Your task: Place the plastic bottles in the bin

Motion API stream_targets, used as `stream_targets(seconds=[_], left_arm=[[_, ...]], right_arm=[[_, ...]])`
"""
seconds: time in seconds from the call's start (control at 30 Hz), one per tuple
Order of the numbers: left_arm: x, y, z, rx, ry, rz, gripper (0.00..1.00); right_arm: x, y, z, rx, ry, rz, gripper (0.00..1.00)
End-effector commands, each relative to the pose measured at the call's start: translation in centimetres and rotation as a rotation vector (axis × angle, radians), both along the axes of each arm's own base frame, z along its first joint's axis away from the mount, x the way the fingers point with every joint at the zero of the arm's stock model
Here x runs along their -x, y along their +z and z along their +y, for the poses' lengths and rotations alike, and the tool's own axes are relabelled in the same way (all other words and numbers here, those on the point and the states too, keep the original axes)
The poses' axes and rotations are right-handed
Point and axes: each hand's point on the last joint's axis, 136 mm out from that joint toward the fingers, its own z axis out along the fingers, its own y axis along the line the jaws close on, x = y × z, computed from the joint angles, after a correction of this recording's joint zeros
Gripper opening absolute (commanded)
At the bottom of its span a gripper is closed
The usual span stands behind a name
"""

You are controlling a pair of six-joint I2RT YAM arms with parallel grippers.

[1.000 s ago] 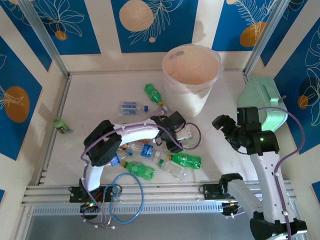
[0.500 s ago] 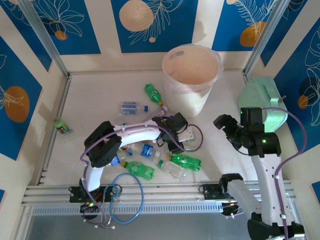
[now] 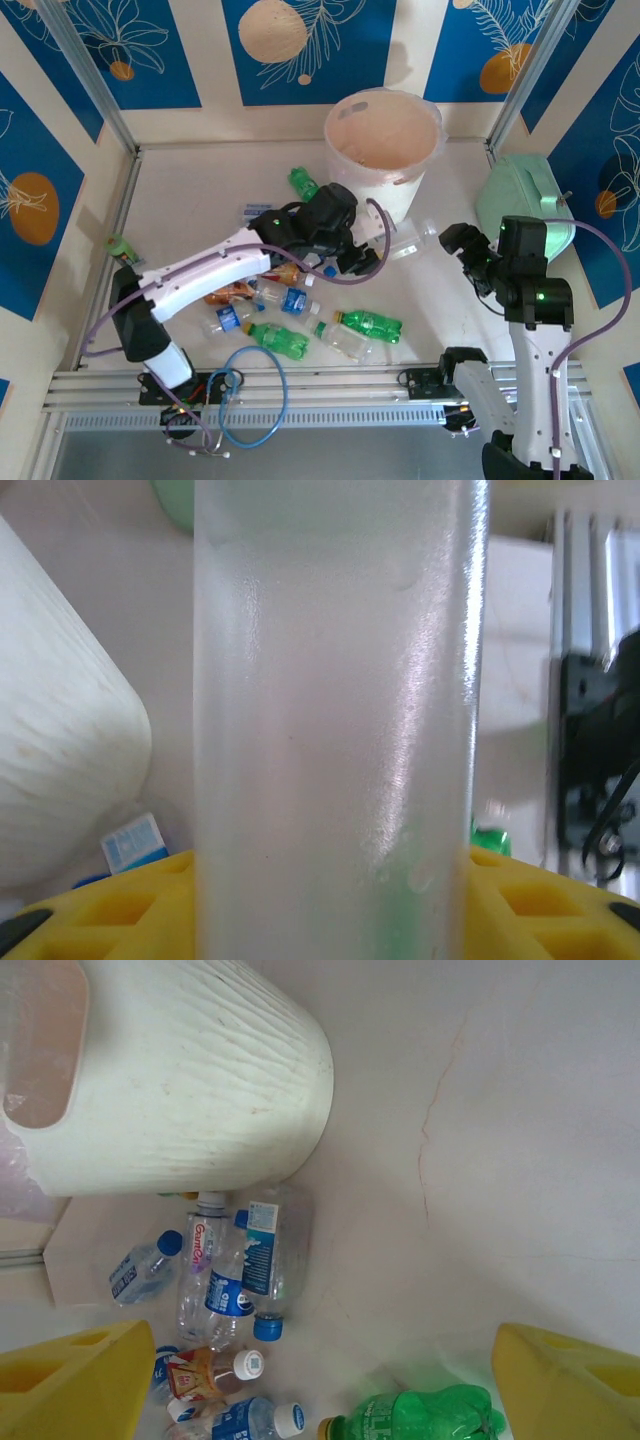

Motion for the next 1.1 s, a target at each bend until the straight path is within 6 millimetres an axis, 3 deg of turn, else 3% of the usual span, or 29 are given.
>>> stream_targets(seconds=[0.0,0.13,0.27,0.43,0.63,0.87,1.07], left_arm=[[-0.9,6.8,-0.2,0.151,0.072,-0.039,0.54],[-3.4,13.1,-0.6,0.26,0.167,-0.119,0.56],[-8.1,16.9,-0.5,0.34,0.326,-0.186,0.58],[-13.5,17.2,-1.8,0.389,0.358,-0.164,0.59],[-20.1,16.1,0.0,0.474,0.495,-0.08,0.58],[-21.6,16.1,-1.0,0.566,0.493,-0.052,0.61],[-22.3,13.2,-1.5,0.514,0.509,0.003,0.7]], right_arm=[[0.2,1.8,0.8,-0.031,0.032,-0.077,0.88],[0.2,1.6,1.2,-0.055,0.04,-0.073,0.88],[0.4,1.0,1.4,-0.067,0.047,-0.062,0.88],[0.7,-0.2,2.5,-0.13,0.072,-0.036,0.86],[1.6,-1.9,3.3,-0.157,0.087,0.001,0.85],[1.8,-3.1,4.3,-0.181,0.13,0.034,0.85],[1.8,-3.0,4.4,-0.175,0.137,0.028,0.85]])
